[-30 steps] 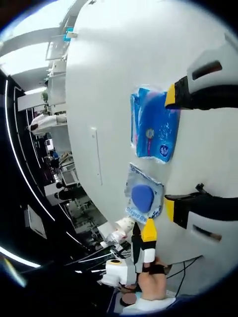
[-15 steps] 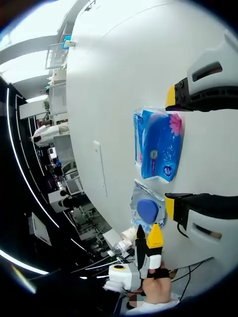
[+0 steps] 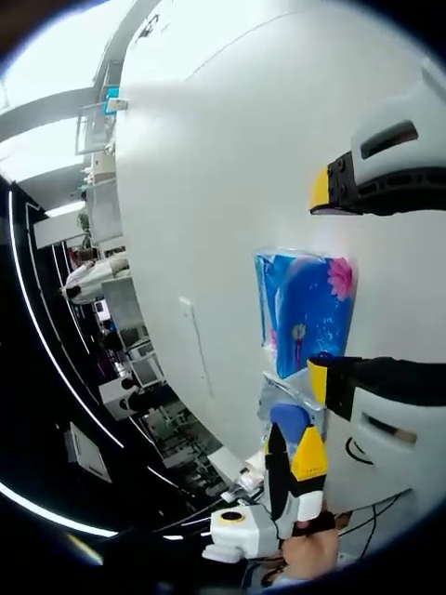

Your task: Arrange the tabletop items into an orderly group along one side of the table until the central work area is clear of visible clutter.

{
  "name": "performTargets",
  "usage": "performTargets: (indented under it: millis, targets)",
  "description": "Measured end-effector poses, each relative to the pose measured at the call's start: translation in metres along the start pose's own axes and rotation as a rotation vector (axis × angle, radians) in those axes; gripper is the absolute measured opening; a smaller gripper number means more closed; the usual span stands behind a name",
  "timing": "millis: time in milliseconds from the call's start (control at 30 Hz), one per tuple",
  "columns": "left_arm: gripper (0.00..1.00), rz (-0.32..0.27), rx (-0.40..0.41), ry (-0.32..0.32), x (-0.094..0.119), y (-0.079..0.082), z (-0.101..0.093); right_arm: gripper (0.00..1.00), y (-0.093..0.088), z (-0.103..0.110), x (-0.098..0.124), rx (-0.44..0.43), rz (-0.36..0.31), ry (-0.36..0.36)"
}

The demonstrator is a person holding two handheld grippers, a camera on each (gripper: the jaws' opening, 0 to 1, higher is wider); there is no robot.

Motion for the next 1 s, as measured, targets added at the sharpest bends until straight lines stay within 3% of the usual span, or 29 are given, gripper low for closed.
performTargets:
  millis: [467, 700, 1000]
  targets:
    - [0.59, 0.049, -0.021, -0.012, -0.025, 0.002, -0.014, 0.5, 0.0, -0.016, -0.009, -0.049, 0.003, -0.016]
    - [0.48, 0.067, 0.025, 0.012, -0.036, 0.003, -0.015, 0.35, -0.001, -0.015, -0.019, -0.085, 0.01, 0.008]
    - [0.34, 0.12, -0.039, 0.047, -0.045, 0.007, -0.009, 0.22, 0.005, -0.007, -0.027, -0.096, 0.013, 0.033]
Point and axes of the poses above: the point that each gripper's makers call its tool centre point, and the gripper's own axes: x roughly backward along the fingers, z roughly to its left, y roughly out of its top, the point moved 3 cm from there along x, roughly backward along the fingers, and after that the axes turned 11 degrees about -x, right-handed, at the moved point
